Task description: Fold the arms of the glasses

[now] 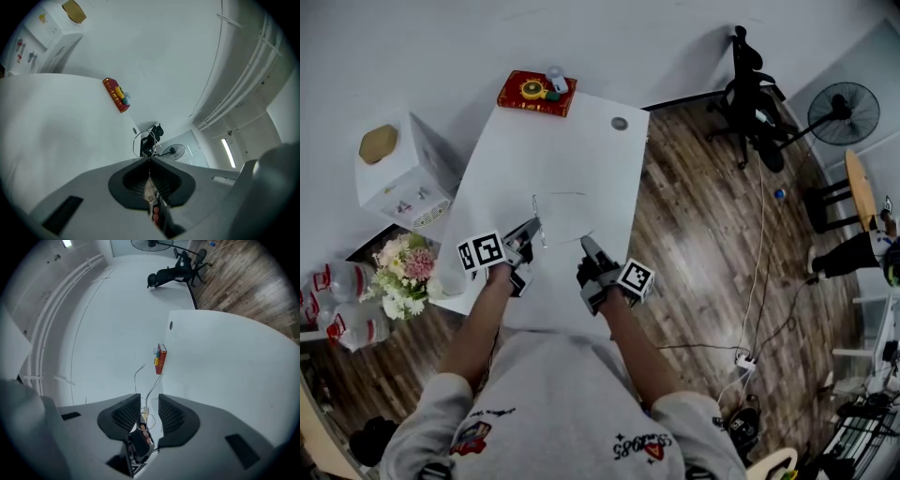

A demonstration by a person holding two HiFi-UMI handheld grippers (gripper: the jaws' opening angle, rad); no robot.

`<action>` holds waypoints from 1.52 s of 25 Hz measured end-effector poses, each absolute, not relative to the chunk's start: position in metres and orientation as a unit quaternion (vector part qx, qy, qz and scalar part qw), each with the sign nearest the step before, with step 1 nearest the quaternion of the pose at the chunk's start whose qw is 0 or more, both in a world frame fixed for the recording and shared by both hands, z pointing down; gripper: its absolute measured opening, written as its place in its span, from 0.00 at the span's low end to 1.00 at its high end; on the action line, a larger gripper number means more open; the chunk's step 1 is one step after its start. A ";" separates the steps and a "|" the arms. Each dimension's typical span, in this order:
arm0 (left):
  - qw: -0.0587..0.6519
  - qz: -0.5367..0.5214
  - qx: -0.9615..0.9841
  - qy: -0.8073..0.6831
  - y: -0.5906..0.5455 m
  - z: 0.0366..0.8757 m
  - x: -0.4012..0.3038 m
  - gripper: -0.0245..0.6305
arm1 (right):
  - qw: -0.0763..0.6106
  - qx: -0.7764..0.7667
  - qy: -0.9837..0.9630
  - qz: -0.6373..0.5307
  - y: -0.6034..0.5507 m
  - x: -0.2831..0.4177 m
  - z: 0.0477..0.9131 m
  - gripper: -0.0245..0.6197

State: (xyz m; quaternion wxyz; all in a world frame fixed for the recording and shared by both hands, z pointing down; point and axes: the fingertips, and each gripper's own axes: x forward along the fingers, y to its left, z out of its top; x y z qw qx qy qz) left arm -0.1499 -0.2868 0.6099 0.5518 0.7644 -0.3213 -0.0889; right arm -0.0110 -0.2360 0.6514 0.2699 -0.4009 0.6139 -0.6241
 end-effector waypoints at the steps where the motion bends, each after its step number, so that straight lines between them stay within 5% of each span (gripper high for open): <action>1: 0.554 -0.090 0.764 -0.319 -0.287 0.610 -0.149 0.05 | 0.274 -0.401 0.613 -0.624 -0.237 -0.011 0.651 0.18; 4: 0.557 -0.090 0.764 -0.313 -0.286 0.608 -0.146 0.05 | 0.278 -0.397 0.613 -0.623 -0.242 -0.009 0.648 0.06; 38: 0.583 -0.039 0.774 -0.246 -0.241 0.626 -0.115 0.05 | 0.148 -0.328 0.679 -0.640 -0.260 -0.083 0.635 0.04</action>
